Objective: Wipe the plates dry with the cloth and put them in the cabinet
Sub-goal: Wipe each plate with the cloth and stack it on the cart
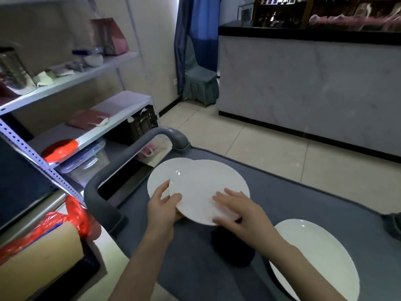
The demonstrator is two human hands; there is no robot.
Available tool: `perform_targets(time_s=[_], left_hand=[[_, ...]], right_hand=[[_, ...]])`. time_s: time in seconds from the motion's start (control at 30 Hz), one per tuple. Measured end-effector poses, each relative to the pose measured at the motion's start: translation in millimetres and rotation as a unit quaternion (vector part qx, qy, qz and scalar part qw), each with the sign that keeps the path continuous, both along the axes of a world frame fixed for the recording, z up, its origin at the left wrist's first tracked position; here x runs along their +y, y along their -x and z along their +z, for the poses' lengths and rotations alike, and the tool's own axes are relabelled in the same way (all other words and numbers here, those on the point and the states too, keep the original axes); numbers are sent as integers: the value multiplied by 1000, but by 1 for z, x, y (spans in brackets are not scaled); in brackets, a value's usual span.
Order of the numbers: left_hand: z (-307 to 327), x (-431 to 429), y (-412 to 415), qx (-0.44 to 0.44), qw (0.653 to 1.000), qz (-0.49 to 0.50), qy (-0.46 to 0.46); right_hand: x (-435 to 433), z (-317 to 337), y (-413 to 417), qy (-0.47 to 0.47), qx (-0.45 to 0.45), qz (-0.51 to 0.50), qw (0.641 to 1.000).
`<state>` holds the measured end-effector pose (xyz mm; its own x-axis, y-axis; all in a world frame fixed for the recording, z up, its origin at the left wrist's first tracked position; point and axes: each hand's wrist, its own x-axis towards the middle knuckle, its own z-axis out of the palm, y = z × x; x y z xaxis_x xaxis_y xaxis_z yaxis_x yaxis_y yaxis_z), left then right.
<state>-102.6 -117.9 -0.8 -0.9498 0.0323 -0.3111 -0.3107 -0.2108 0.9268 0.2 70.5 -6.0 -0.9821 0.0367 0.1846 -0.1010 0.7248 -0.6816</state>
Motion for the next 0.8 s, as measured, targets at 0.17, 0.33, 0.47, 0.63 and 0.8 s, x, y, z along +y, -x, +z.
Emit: perform_targets(time_s=[0.17,0.33,0.47,0.63,0.8], left_hand=[[-13,-23,34,15,1000,-2,3],[-27,-44,71,29,998,-42,31],[-39,-59,101,63,991,-84,80],[-59,-74,136,117,964,-137,194],[-76,-75,153,132,945,-139,263]], right_hand=[[0,-12,29,54,-42,-231,971],[-23,-23,64,172,-79,-258,947],[-47,-36,89,240,-74,-302,919],[-67,-57,113,288,-68,-348,889],[-74,-69,129,302,-78,-381,870]])
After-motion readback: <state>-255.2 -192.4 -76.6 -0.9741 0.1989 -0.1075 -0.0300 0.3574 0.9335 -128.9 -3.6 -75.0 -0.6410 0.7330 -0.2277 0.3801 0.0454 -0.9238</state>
